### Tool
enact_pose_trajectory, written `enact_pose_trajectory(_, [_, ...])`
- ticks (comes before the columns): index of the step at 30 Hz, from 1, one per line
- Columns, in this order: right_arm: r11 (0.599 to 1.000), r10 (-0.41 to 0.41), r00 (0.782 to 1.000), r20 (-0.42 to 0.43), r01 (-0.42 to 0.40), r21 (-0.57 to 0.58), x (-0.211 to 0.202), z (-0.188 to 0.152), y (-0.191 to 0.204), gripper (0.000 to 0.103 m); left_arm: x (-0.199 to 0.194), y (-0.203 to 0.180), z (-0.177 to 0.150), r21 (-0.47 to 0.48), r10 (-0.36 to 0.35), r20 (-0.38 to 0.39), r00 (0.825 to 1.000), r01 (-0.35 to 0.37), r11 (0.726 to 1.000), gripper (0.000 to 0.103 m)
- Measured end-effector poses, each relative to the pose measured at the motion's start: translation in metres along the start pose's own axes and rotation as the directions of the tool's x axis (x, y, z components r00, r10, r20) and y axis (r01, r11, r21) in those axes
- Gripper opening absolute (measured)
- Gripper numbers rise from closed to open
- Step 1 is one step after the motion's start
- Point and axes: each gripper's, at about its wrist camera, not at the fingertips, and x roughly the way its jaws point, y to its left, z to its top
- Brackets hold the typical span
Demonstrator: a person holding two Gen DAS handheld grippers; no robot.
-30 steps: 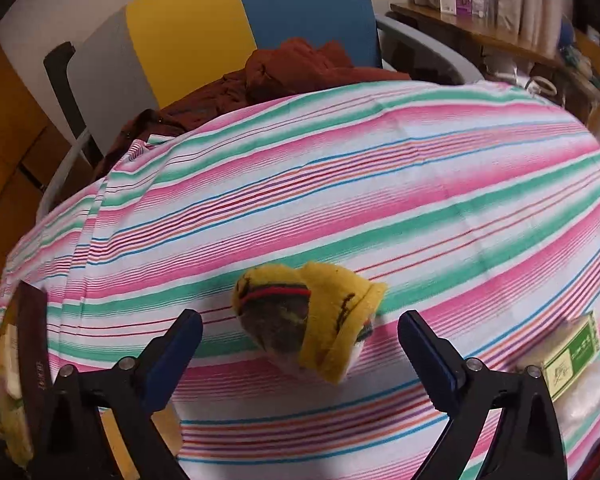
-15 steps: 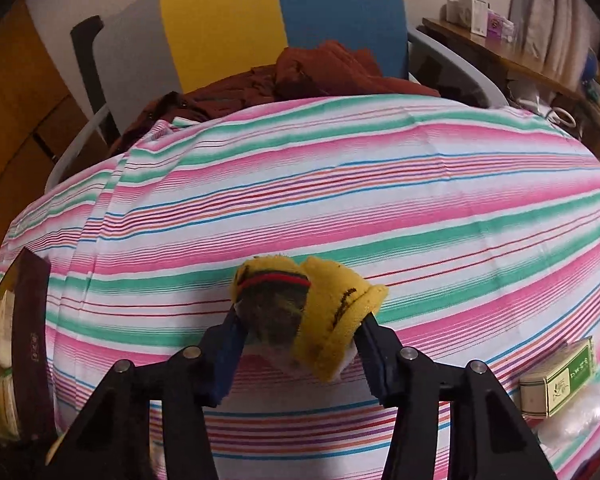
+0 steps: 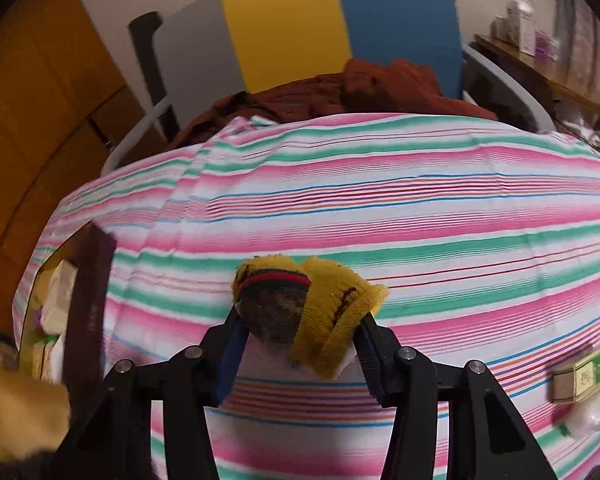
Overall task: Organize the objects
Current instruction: 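Carry the sponge and knitted ball to the gold tray and release both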
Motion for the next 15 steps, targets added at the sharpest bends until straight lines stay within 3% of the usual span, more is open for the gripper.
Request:
enact_pose_trajectory(9, [0.994, 0.065, 0.998, 0.008, -0.064, -0.09, -0.024, -0.012, 0.056, 0.052, -0.03, 0.054, -0.011, -0.115, 0.113, 0.034, 0.993, -0.108, 0.987, 0.034])
enact_pose_trajectory(15, [0.98, 0.142, 0.99, 0.021, -0.137, -0.145, -0.039, -0.024, 0.102, 0.052, -0.053, 0.099, -0.026, -0.21, 0.2, 0.045, 0.979, -0.187, 0.96, 0.034])
